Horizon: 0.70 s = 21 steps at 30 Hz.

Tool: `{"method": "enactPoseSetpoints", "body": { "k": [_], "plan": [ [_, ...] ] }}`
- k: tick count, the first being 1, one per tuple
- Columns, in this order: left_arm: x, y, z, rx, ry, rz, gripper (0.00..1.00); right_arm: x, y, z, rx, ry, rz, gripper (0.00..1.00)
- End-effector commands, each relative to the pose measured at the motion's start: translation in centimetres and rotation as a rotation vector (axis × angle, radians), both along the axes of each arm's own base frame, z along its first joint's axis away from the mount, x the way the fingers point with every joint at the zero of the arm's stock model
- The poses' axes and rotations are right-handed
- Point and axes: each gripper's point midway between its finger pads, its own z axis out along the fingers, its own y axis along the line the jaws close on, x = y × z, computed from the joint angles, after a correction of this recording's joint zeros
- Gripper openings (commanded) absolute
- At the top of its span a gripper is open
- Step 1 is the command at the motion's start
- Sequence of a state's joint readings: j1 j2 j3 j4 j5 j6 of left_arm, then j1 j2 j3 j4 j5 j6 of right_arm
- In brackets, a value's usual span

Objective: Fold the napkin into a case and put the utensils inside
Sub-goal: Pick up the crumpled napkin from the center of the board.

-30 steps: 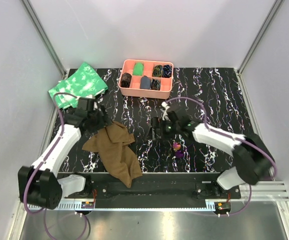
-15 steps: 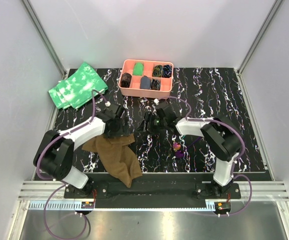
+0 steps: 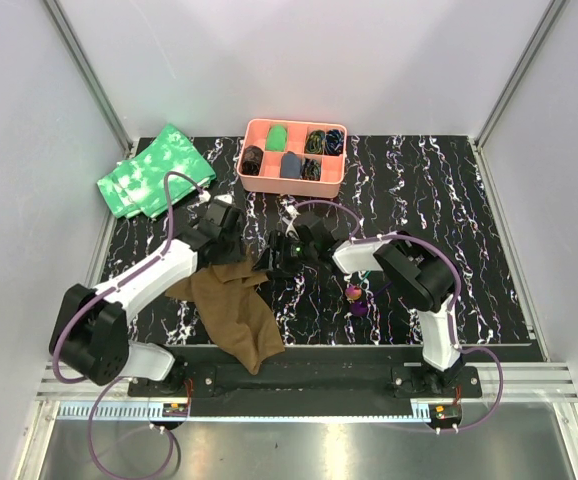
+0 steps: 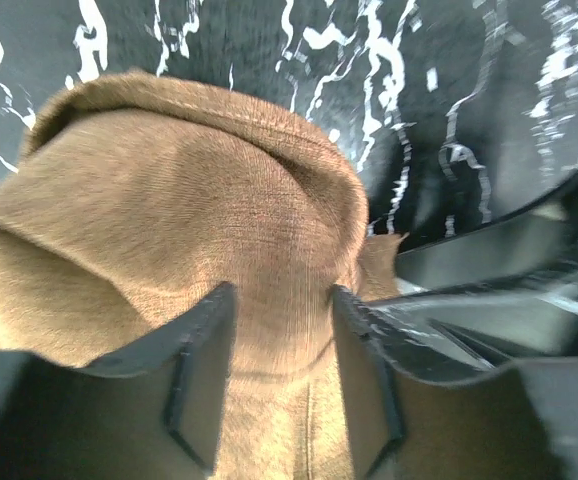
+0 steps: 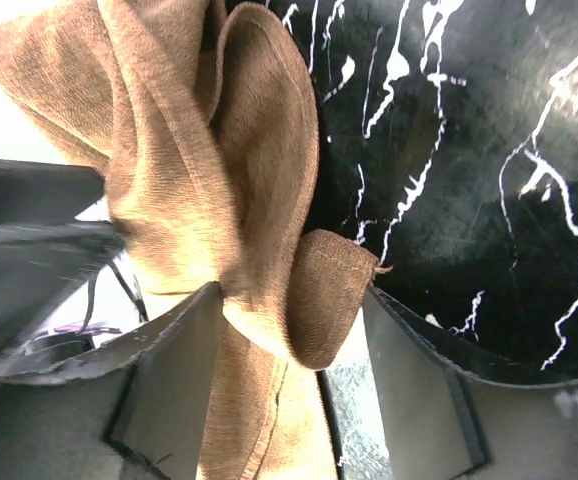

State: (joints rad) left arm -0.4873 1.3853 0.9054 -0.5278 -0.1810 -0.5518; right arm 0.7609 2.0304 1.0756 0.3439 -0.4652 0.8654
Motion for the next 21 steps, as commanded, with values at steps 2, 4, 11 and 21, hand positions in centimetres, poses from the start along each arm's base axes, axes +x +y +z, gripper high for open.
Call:
{"method": "enactPoseSetpoints", "body": {
  "k": [2,4,11,21],
  "plan": [
    [0.5,0.6,1.5,-0.013,-0.059,0.025,0.4,-1.1,0.4,-0.3,0.021,-0.008,0.026,0.55],
    [0.5,0.4,1.9,-0.026,-0.066,0.021,0.26,-1.2,0.4,-0.1,0.027,-0.005,0.032,0.36],
    [0.6,-1.5,3.1,-0.11,-0.066,-0.064,0.7,-0.8,0.2,1.5,0.017,-0.036,0.024,0.25],
    [1.4,-2.1,-1.7,-0.04,0.062,-0.08,0.7,-1.6,0.0,2.1,0.057,-0.03,0.016,0.32]
  ]
}}
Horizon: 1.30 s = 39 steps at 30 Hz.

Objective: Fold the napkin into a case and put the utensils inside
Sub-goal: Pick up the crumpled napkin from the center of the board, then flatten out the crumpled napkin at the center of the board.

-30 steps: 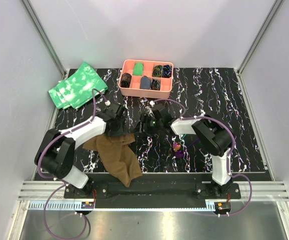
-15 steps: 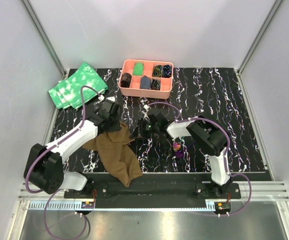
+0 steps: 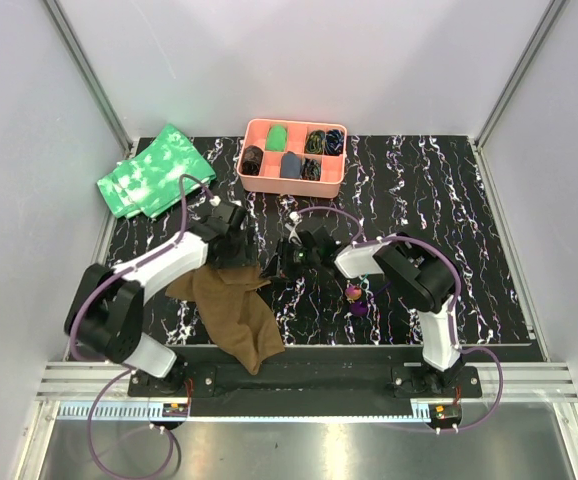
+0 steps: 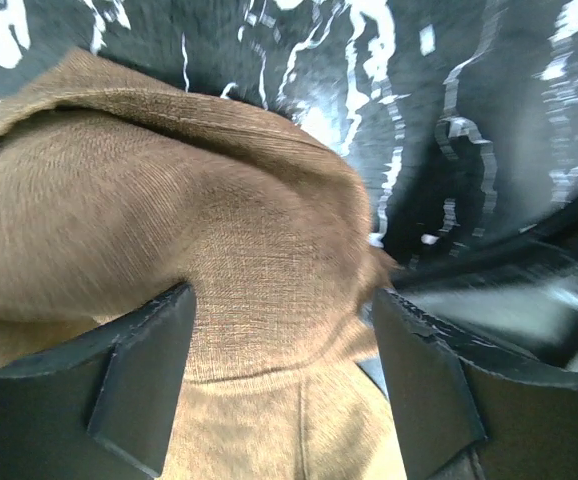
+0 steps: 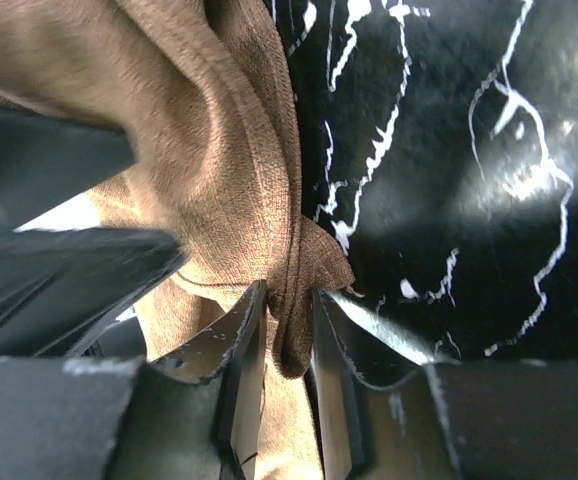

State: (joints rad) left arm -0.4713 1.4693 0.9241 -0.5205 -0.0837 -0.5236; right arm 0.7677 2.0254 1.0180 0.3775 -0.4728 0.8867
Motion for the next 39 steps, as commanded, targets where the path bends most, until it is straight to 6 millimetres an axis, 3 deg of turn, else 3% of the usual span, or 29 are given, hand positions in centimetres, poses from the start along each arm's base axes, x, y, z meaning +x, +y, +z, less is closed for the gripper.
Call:
{"method": "enactPoseSetpoints", "body": {
  "k": [1,3,4,6,7,10,12,14,15,17,18,20,22,23,24,26,27,29,30,32,33,35,39],
  "plan": [
    [1.7,-0.8,0.0,0.005,-0.026,-0.014,0.68,-0.3,0.6,3.2,0.062,-0.064,0.015,0.32],
    [1.9,-0.7,-0.1,0.014,-0.027,-0.01,0.59,-0.5,0.5,3.0,0.056,-0.062,0.02,0.32],
    [2.1,-0.7,-0.1,0.021,-0.031,-0.009,0.47,-0.6,0.5,2.9,0.056,-0.062,0.022,0.32],
    [2.3,-0.6,0.7,0.016,-0.052,-0.001,0.39,-0.7,0.3,2.7,0.049,-0.06,0.024,0.31],
    [2.4,-0.5,0.9,0.018,-0.063,0.002,0.3,-0.7,0.3,2.7,0.049,-0.058,0.026,0.25],
    [2.4,-0.4,2.8,0.003,-0.103,0.001,0.18,-0.8,0.1,2.6,0.03,-0.064,0.032,0.14],
    [2.2,-0.3,4.8,-0.007,-0.138,-0.014,0.11,-0.7,-0.5,2.8,-0.02,-0.083,0.03,0.01],
    [2.0,0.0,7.6,-0.027,-0.201,-0.022,0.05,0.2,-1.1,3.9,-0.062,-0.15,0.025,0.0],
    [1.5,0.4,8.4,-0.023,-0.205,-0.028,0.04,-0.1,-2.0,3.5,-0.122,-0.136,0.025,0.0],
    [1.1,1.4,11.9,-0.042,-0.288,-0.017,0.0,1.0,-3.1,5.8,-0.168,-0.231,0.0,0.0],
    [0.6,2.0,12.8,-0.042,-0.303,-0.01,0.0,0.6,-4.3,5.8,-0.223,-0.221,-0.004,0.0],
    [-0.1,3.3,16.7,-0.082,-0.408,0.012,0.0,2.1,-5.7,9.6,-0.25,-0.331,-0.045,0.0],
    [-0.7,5.1,19.9,-0.09,-0.491,0.065,0.0,1.9,-7.6,11.4,-0.322,-0.36,-0.062,0.0],
    [-1.7,6.0,22.5,-0.109,-0.571,0.087,0.0,2.9,-8.5,15.4,-0.323,-0.463,-0.109,0.0],
    [-2.3,6.8,24.0,-0.112,-0.62,0.109,0.0,2.6,-9.7,16.6,-0.355,-0.479,-0.117,0.0],
    [-4.3,9.4,29.2,-0.119,-0.79,0.194,0.0,3.0,-11.5,22.9,-0.342,-0.616,-0.18,0.0],
    [-5.0,10.4,30.9,-0.122,-0.845,0.232,0.0,2.5,-12.4,24.2,-0.36,-0.634,-0.186,0.0],
    [-7.6,13.2,35.4,-0.137,-0.989,0.336,0.0,2.0,-14.1,30.2,-0.316,-0.745,-0.238,0.0],
    [-8.5,14.0,36.7,-0.148,-1.029,0.367,0.0,1.3,-14.7,31.5,-0.316,-0.761,-0.232,0.0],
    [-11.1,15.8,40.2,-0.184,-1.134,0.423,0.0,-0.2,-15.6,36.3,-0.242,-0.842,-0.227,0.0],
    [-11.9,16.2,41.3,-0.199,-1.165,0.432,0.0,-1.1,-15.9,37.4,-0.221,-0.856,-0.212,0.0],
    [-14.3,17.1,44.1,-0.244,-1.25,0.444,0.0,-3.7,-16.0,41.3,-0.112,-0.928,-0.142,0.0],
    [-18.2,18.6,47.7,-0.33,-1.374,0.464,0.0,-8.9,-15.5,45.8,0.082,-0.978,0.026,0.0]
  ]
}}
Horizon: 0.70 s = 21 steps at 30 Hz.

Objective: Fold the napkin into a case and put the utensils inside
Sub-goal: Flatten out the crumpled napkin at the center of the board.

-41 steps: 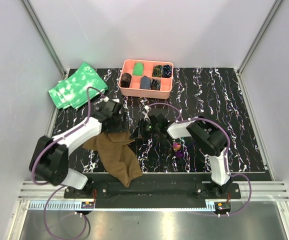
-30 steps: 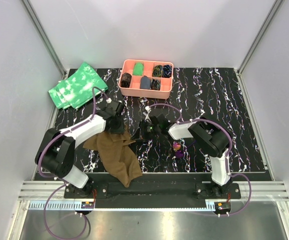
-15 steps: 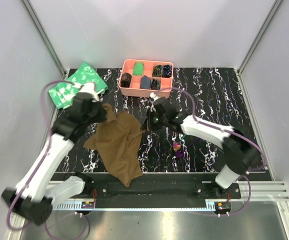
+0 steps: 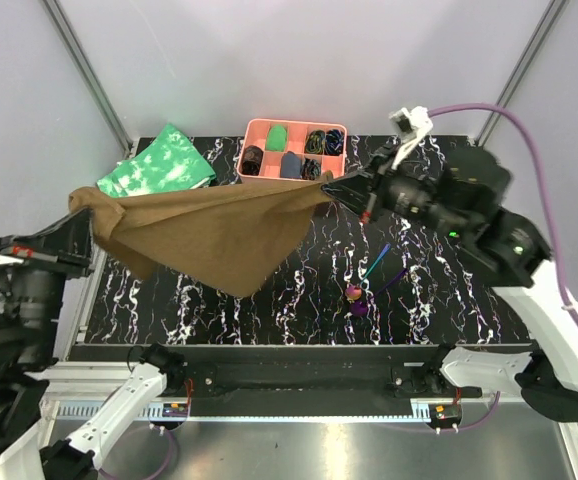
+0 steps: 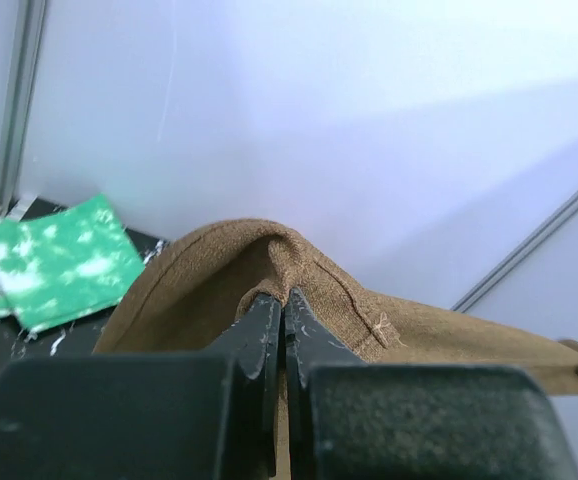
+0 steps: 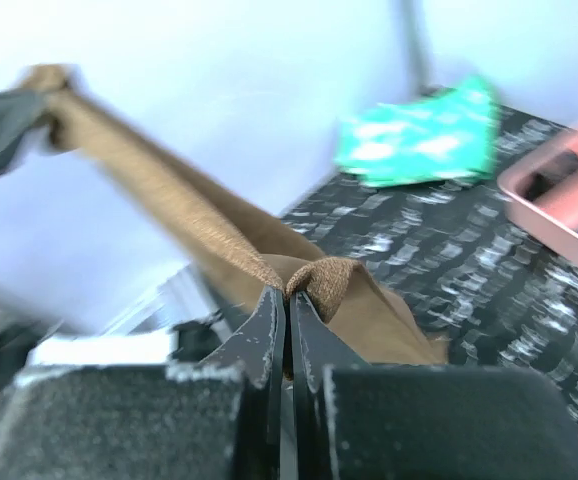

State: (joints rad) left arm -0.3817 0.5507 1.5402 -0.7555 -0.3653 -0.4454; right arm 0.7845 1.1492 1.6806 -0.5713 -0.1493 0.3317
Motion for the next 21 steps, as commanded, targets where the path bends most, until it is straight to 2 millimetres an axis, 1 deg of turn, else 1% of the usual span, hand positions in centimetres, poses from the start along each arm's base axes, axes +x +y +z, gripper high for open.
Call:
{"method": "enactPoseSetpoints", "body": {
  "k": [1,2,3,4,5,6,8,9,10,11,12,13,14,15,16,17,18,19,20,21],
  "plan": [
    [-4.4,3.9,4.1,-0.071,-0.157,0.12,0.0,-4.3,-1.4,1.5,-0.026,-0.03,0.155,0.0],
    [-5.0,3.8,4.6,-0.08,-0.184,0.106,0.0,-5.2,-1.5,2.5,0.005,-0.045,0.185,0.0],
    [-5.5,3.7,5.0,-0.086,-0.201,0.09,0.0,-5.6,-1.7,2.9,0.024,-0.045,0.186,0.0],
    [-6.3,3.5,5.6,-0.095,-0.23,0.062,0.0,-6.6,-2.1,3.7,0.052,-0.053,0.204,0.0],
    [-6.6,3.5,5.7,-0.104,-0.239,0.05,0.0,-6.8,-2.2,3.9,0.067,-0.061,0.211,0.0],
    [-6.4,3.2,5.5,-0.108,-0.235,0.041,0.0,-6.9,-2.3,4.1,0.079,-0.062,0.208,0.0],
    [-5.9,3.1,4.9,-0.115,-0.216,0.041,0.0,-6.0,-2.8,3.7,0.091,-0.031,0.141,0.0],
    [-4.8,3.0,4.0,-0.114,-0.181,0.058,0.0,-5.2,-2.8,3.4,0.084,-0.016,0.104,0.0],
    [-3.8,2.8,3.3,-0.117,-0.149,0.072,0.0,-3.2,-3.1,2.4,0.069,0.019,0.003,0.0],
    [-2.8,2.7,2.3,-0.114,-0.109,0.086,0.0,-2.0,-3.4,1.1,0.034,0.056,-0.059,0.0],
    [-1.3,3.0,0.7,-0.113,-0.047,0.134,0.0,-0.8,-3.6,0.3,0.01,0.072,-0.116,0.0],
    [0.4,2.8,-0.5,-0.11,0.012,0.161,0.0,1.6,-3.6,-1.2,-0.038,0.091,-0.206,0.0],
    [1.6,2.8,-2.1,-0.095,0.08,0.193,0.0,3.1,-3.8,-2.2,-0.063,0.107,-0.255,0.0],
    [3.0,3.4,-3.9,-0.08,0.144,0.264,0.0,4.6,-3.8,-3.2,-0.09,0.125,-0.287,0.0],
    [5.1,2.9,-5.4,-0.077,0.216,0.297,0.0,6.8,-2.6,-5.5,-0.131,0.187,-0.272,0.0],
    [6.2,2.9,-7.1,-0.048,0.289,0.326,0.0,8.3,-2.1,-6.8,-0.14,0.229,-0.261,0.0],
    [7.5,2.9,-8.6,-0.016,0.347,0.363,0.0,11.7,-2.1,-10.1,-0.18,0.308,-0.29,0.0],
    [9.9,2.3,-11.0,0.008,0.43,0.402,0.0,12.9,-1.7,-11.6,-0.203,0.335,-0.284,0.0],
    [11.4,2.2,-12.5,0.025,0.463,0.432,0.0,14.3,-1.2,-12.9,-0.219,0.344,-0.283,0.0],
    [12.9,2.4,-15.5,0.071,0.534,0.477,0.0,16.8,-0.8,-16.5,-0.272,0.401,-0.286,0.0]
  ]
}}
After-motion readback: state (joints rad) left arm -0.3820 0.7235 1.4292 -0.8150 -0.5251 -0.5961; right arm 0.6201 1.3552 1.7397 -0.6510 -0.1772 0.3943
